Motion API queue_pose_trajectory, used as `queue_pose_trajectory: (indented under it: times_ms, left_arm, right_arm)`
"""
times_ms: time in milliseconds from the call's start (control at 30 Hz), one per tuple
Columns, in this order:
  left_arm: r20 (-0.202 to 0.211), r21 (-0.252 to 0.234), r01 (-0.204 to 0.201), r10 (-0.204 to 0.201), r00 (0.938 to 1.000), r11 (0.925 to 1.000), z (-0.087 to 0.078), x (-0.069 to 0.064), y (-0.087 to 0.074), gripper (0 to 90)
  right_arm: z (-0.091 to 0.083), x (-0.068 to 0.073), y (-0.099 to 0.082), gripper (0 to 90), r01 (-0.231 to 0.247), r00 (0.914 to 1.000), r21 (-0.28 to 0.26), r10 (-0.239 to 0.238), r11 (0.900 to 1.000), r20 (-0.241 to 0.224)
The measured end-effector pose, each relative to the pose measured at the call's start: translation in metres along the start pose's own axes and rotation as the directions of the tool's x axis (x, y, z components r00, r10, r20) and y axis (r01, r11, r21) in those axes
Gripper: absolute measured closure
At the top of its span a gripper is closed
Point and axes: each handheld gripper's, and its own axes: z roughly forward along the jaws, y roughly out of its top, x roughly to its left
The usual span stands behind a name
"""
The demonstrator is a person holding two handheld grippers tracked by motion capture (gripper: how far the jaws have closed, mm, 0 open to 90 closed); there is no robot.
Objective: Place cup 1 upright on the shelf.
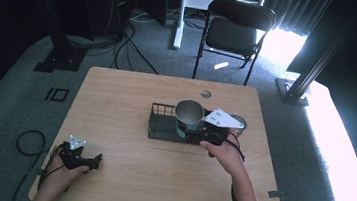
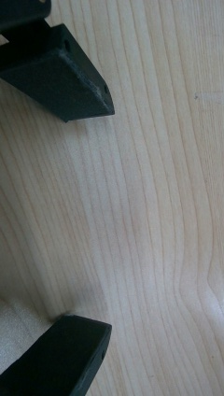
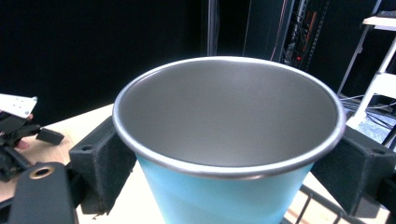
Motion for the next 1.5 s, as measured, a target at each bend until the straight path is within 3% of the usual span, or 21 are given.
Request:
queue_pose_trajectory:
  times_ms: [100,267,633,933,1167,1200,1267,1500]
  left_arm:
    - [0.000,0.000,0.000,0.000,1.0000,1.0000,0.000,0.000,0.000,1.0]
    - [0.000,-0.001,0.000,0.000,1.0000,1.0000,0.000,0.000,0.000,1.0]
    - [0.000,0.001,0.000,0.000,1.0000,1.0000,0.000,0.000,0.000,1.0]
    - [0.000,0.000,-0.001,0.001,1.0000,1.0000,0.000,0.000,0.000,1.0]
    - [-0.001,-0.001,0.000,0.000,1.0000,1.0000,0.000,0.000,0.000,1.0]
    - [-0.001,0.000,0.000,0.000,1.0000,1.0000,0.000,0.000,0.000,1.0]
    - [-0.001,0.000,0.000,0.000,1.0000,1.0000,0.000,0.000,0.000,1.0]
    - [0.000,-0.001,0.001,-0.001,1.0000,1.0000,0.000,0.000,0.000,1.0]
  right_arm:
    - [0.008,0.000,0.006,13.0,-0.011,0.9999,-0.011,0.011,0.9999,0.011]
    - [0.024,-0.001,0.012,13.0,-0.027,0.9968,-0.027,0.029,0.9993,0.075]
    - [0.060,-0.002,0.013,13.0,-0.079,0.9794,-0.027,0.083,0.9965,0.184]
    - [0.090,0.013,0.006,13.0,-0.112,0.9700,-0.036,0.118,0.9930,0.213]
    - [0.110,0.022,-0.004,13.0,-0.118,0.9528,-0.015,0.118,0.9928,0.280]
    - [0.116,0.024,-0.009,13.0,-0.140,0.9490,-0.022,0.140,0.9899,0.282]
    - [0.122,0.028,-0.013,13.0,-0.128,0.9474,-0.004,0.123,0.9918,0.295]
    - [0.136,0.033,-0.027,13.0,-0.168,0.9399,0.017,0.155,0.9857,0.305]
